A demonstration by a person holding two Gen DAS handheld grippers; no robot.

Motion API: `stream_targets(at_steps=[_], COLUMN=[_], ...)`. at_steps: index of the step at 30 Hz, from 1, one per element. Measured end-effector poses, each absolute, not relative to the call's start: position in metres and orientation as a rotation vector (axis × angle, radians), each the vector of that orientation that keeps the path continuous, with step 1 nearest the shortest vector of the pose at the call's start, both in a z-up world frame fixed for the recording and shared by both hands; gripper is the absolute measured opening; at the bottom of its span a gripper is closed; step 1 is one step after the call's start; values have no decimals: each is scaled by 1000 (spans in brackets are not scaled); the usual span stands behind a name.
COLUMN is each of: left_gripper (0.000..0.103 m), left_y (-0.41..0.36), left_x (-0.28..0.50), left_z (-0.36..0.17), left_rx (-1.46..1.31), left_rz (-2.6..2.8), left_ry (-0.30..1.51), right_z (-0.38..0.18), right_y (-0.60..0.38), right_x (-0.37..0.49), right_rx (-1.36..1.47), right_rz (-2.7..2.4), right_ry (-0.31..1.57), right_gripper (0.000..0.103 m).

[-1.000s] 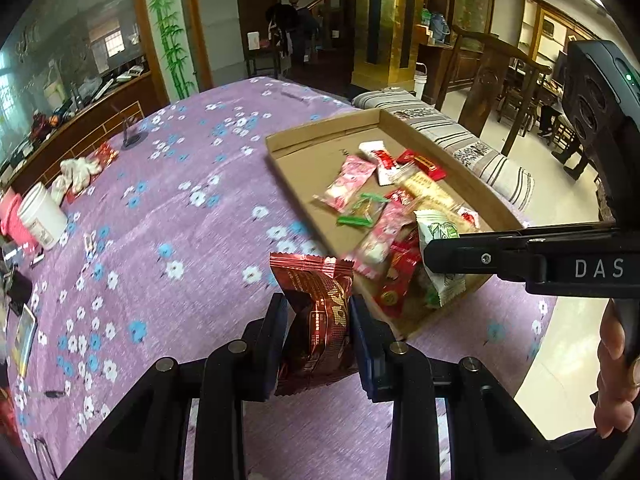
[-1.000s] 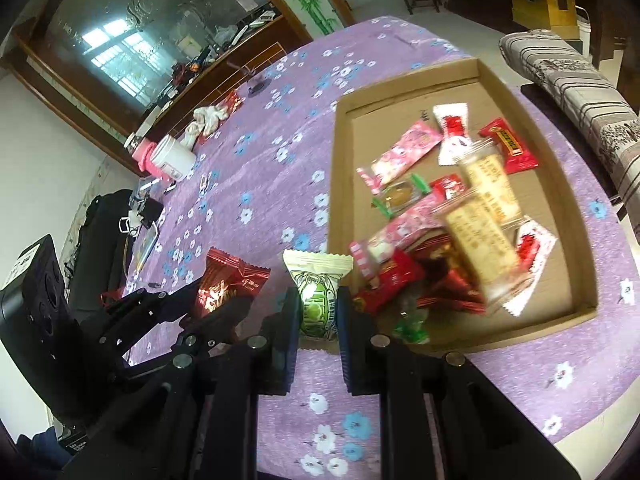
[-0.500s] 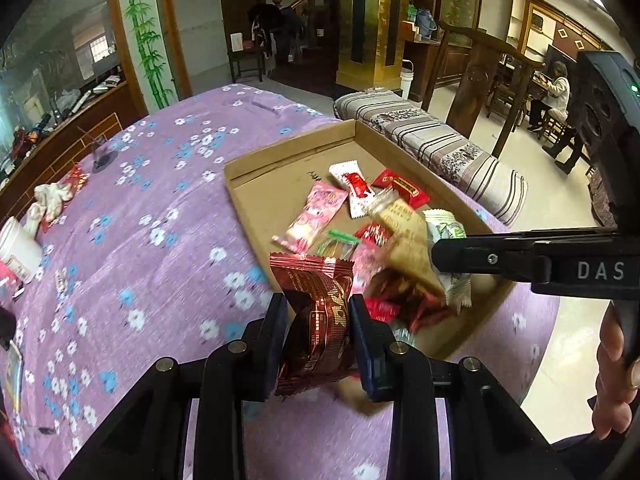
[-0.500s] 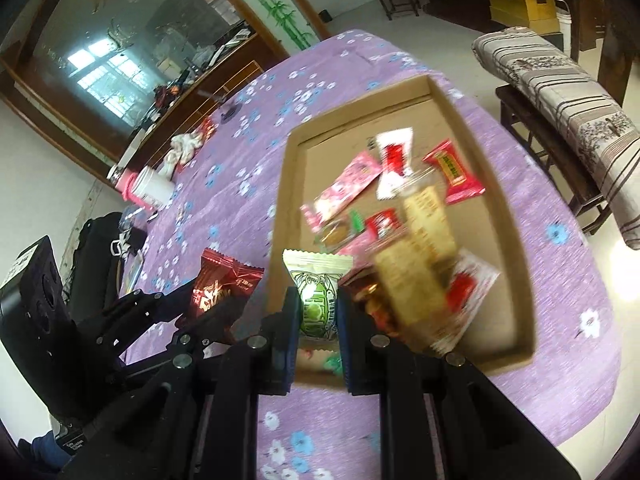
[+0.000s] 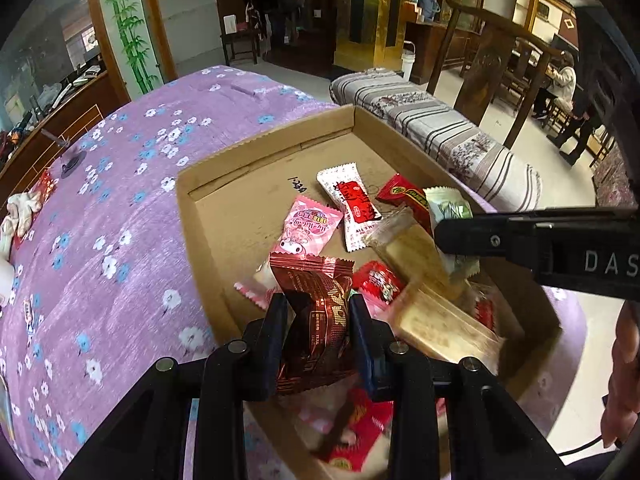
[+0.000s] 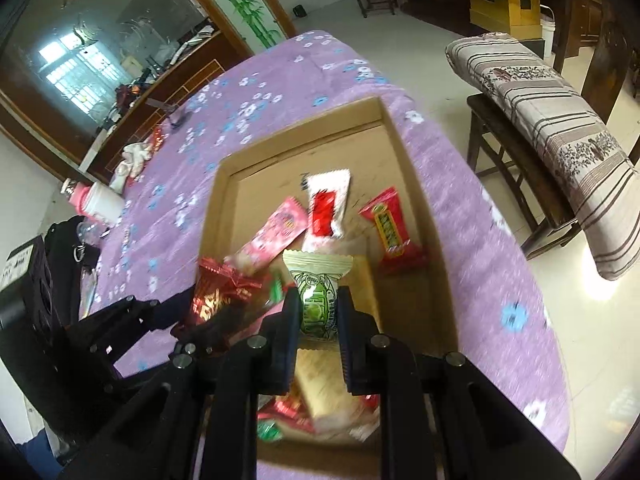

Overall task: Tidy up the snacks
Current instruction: 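Open the left tool and right tool to drop both snacks into the tray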

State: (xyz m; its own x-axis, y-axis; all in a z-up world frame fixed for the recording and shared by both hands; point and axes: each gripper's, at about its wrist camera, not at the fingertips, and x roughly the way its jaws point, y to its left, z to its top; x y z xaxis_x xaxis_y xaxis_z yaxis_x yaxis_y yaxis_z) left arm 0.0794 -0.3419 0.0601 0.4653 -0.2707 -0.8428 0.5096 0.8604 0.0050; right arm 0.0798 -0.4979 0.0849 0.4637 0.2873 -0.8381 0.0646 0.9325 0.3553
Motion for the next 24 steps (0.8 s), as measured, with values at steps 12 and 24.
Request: stream_targets(at_steps=[12, 24], left_gripper=[33, 33], left_y=[-352, -353], left_x=[96, 95], left_z=[52, 55], left_rx=[277, 286], left_rz=[-471, -471], left_ry=[964, 941], right_z=[67, 64], right_y=[-495, -493], right_x=[115, 124], right_rx=[317, 303], right_rz=[129, 124], right_ry=[1123, 1124], right_gripper=[17, 19])
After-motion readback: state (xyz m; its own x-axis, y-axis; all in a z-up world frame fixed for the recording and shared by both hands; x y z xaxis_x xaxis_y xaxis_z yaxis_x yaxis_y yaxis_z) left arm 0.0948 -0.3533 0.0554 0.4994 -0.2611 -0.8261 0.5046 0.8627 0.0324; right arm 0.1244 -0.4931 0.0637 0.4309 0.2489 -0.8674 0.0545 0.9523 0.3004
